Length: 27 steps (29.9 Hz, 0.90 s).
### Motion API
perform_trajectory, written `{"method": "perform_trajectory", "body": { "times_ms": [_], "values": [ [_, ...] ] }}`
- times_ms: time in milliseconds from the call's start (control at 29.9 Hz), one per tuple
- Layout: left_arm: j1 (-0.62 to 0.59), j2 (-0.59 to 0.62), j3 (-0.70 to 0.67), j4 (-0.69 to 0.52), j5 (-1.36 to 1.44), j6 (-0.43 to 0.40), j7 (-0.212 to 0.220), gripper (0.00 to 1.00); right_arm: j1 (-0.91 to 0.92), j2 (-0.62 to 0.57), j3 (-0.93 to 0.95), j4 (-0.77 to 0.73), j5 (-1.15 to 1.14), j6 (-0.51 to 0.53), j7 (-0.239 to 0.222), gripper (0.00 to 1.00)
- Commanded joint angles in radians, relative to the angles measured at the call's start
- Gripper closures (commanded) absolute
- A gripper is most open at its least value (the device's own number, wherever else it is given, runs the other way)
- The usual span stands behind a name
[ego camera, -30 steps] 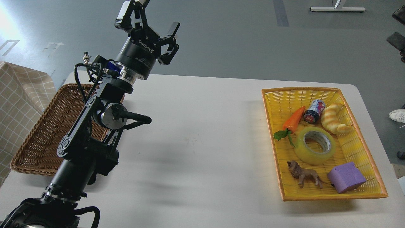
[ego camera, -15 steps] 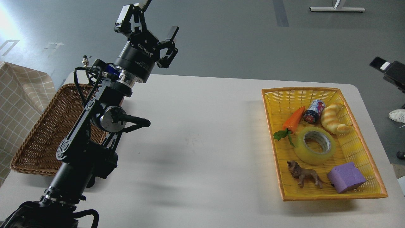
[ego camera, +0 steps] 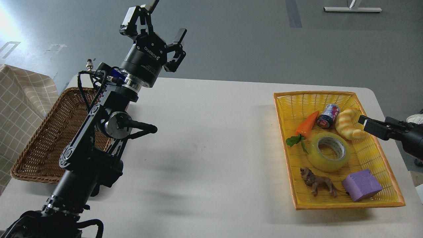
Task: Place and transfer tape with both arms
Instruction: 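Reach the right gripper into the yellow basket and grasp the tape roll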
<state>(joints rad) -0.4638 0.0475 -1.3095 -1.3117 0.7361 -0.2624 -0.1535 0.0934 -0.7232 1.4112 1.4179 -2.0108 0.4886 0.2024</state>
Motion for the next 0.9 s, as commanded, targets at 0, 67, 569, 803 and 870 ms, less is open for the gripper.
{"method": "perform_trajectory", "body": {
  "times_ms": [0, 67, 569, 803, 870],
  "values": [
    [0.008, 0.0, -0.001, 0.0, 0.0, 0.0, -0.001, 0.01, 0.0, 0.008, -0.029, -0.036, -0.003, 0.0, 0.0, 0.14],
    [0.008, -0.003, -0.001, 0.0, -0.001, 0.0, -0.003, 0.01, 0.0, 0.007, -0.054, -0.042, -0.003, 0.0, 0.0, 0.14],
    [0.008, -0.001, -0.005, 0.0, -0.001, 0.0, -0.005, 0.01, 0.02, 0.002, -0.196, -0.04, -0.017, 0.0, 0.0, 0.23],
    [0.01, 0.003, -0.011, 0.0, -0.001, -0.001, -0.005, 0.01, 0.051, 0.007, -0.213, -0.057, -0.057, 0.0, 0.0, 0.23],
    [0.01, 0.003, -0.011, 0.0, -0.001, -0.001, -0.005, 0.01, 0.057, 0.007, -0.215, -0.06, -0.057, 0.0, 0.0, 0.23]
  ]
}}
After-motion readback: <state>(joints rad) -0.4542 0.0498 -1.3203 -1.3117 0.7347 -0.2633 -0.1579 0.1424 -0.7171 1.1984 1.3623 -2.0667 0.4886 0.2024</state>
